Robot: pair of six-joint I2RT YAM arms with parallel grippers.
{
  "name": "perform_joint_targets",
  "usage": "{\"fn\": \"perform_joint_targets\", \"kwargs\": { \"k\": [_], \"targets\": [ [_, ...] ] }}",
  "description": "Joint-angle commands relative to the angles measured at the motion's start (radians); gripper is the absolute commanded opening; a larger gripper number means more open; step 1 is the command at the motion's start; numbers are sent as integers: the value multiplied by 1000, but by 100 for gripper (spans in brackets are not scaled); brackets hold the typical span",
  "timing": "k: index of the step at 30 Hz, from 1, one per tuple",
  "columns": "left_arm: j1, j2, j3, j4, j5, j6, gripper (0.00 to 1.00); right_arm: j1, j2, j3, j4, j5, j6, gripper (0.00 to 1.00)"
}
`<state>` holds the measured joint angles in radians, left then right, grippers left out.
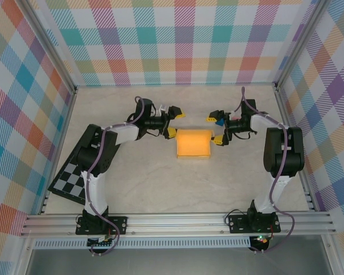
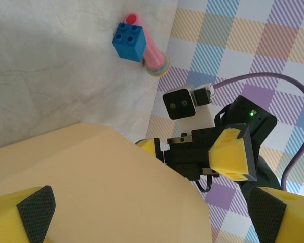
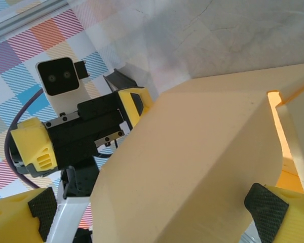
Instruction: Fold the paper box
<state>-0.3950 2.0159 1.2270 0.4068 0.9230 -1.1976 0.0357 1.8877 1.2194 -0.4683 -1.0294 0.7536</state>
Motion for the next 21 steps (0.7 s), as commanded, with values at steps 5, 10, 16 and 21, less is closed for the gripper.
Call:
{"fn": "perform_joint_targets", "kwargs": {
  "k": [5,10,16,21],
  "targets": [
    [33,-101,-30,-185,31,121,100,5,12,-16,-19,-12,-41,96],
    [22,-102,-28,-246,58,148,100,7,13,-21,-4,-21,-25,92],
    [15,-115,-14,-355,63,219,100,7,11,-21,4,-30,-20,90],
    [-1,-120,3,-370,65,223,100,10,12,-18,5,-32,-19,89]
  ]
}}
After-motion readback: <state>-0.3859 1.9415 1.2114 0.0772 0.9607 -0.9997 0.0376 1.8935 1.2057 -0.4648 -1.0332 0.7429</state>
